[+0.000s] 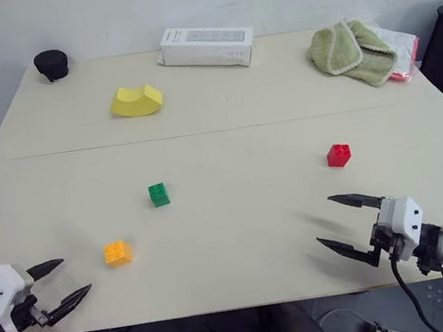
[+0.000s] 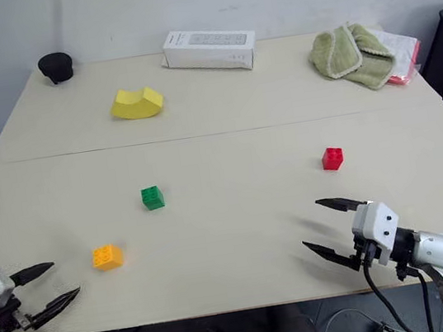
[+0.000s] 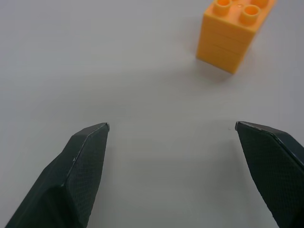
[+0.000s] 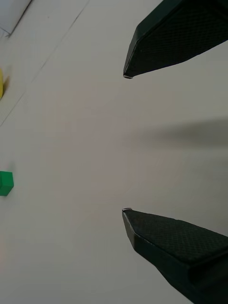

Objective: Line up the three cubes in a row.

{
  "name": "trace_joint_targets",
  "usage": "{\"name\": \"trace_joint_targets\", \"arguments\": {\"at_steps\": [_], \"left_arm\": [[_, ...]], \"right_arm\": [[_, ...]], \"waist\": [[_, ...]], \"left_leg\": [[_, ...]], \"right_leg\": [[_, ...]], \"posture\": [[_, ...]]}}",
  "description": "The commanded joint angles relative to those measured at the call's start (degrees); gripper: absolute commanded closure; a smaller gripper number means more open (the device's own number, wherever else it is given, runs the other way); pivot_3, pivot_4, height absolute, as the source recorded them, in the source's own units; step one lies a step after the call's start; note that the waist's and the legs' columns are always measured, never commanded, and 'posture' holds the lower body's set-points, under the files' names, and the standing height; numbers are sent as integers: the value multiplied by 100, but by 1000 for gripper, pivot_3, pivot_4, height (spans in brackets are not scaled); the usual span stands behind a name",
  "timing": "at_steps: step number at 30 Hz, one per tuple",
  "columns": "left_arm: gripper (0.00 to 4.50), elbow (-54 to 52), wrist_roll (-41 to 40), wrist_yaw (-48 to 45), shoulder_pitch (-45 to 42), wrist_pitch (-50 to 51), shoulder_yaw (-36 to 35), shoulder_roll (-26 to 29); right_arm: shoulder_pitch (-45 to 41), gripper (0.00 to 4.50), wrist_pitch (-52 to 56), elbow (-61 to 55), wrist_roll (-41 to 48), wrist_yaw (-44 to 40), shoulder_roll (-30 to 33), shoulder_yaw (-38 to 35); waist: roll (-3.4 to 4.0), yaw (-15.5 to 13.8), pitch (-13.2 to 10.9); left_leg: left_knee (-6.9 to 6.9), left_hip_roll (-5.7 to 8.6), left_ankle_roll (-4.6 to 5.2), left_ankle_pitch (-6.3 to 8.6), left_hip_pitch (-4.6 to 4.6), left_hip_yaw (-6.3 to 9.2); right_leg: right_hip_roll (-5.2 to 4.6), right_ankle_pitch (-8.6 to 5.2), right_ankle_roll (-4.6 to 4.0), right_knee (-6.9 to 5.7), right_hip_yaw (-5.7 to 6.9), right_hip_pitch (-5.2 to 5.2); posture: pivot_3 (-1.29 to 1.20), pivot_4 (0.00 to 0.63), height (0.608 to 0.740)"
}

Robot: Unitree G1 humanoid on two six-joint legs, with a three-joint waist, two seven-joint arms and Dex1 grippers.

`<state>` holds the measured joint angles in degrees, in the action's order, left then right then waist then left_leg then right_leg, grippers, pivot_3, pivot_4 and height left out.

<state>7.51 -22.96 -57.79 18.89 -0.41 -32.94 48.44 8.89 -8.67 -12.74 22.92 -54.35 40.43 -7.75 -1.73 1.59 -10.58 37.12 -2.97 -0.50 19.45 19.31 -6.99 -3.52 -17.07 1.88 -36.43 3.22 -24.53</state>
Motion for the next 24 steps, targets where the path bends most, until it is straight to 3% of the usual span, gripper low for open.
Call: {"name": "trace_joint_targets", "arguments": {"at_steps": [1, 9, 14, 20, 24], "left_arm": [[27, 6, -228, 75, -175, 312, -219, 70], [27, -645, -1052, 248, -1548, 1733, 138, 52], [27, -1382, -777, -448, -2620, 1519, 1465, 89], [27, -1343, -577, -809, -3121, 1245, 2109, -21], [27, -1063, -523, -914, -3448, 1265, 2365, -146]], "right_arm": [[-121, 0, -126, -6, -79, 129, -145, -48], [145, 0, 265, -357, 185, 1378, -943, -784], [1303, 0, 309, -871, -139, 2840, -1996, -1644], [1709, 0, 380, -1170, -949, 3619, -2701, -1166], [1040, 0, 1344, -1539, -1097, 4261, -2987, -696]], "waist": [[1, -3, 0], [-1, -111, 1], [11, -204, 7], [18, 124, 6], [19, 184, 5]], "left_leg": [[1, 1, 1, -1, 0, 0], [-1, 5, -8, -12, 3, 7], [-1, 7, -40, -21, 11, 12], [-7, 4, -37, -24, -2, -20], [-7, 3, -43, -35, -6, -18]], "right_leg": [[-1, 1, 0, -1, 0, 0], [-4, 5, 1, -6, 4, 2], [-4, 4, 1, -3, 7, 2], [8, 4, 1, -27, -29, 3], [14, 0, -5, -59, -33, 0]], "posture": [[0, 150, 740], [0, 150, 740], [0, 150, 740], [0, 150, 740], [0, 150, 740]]}}
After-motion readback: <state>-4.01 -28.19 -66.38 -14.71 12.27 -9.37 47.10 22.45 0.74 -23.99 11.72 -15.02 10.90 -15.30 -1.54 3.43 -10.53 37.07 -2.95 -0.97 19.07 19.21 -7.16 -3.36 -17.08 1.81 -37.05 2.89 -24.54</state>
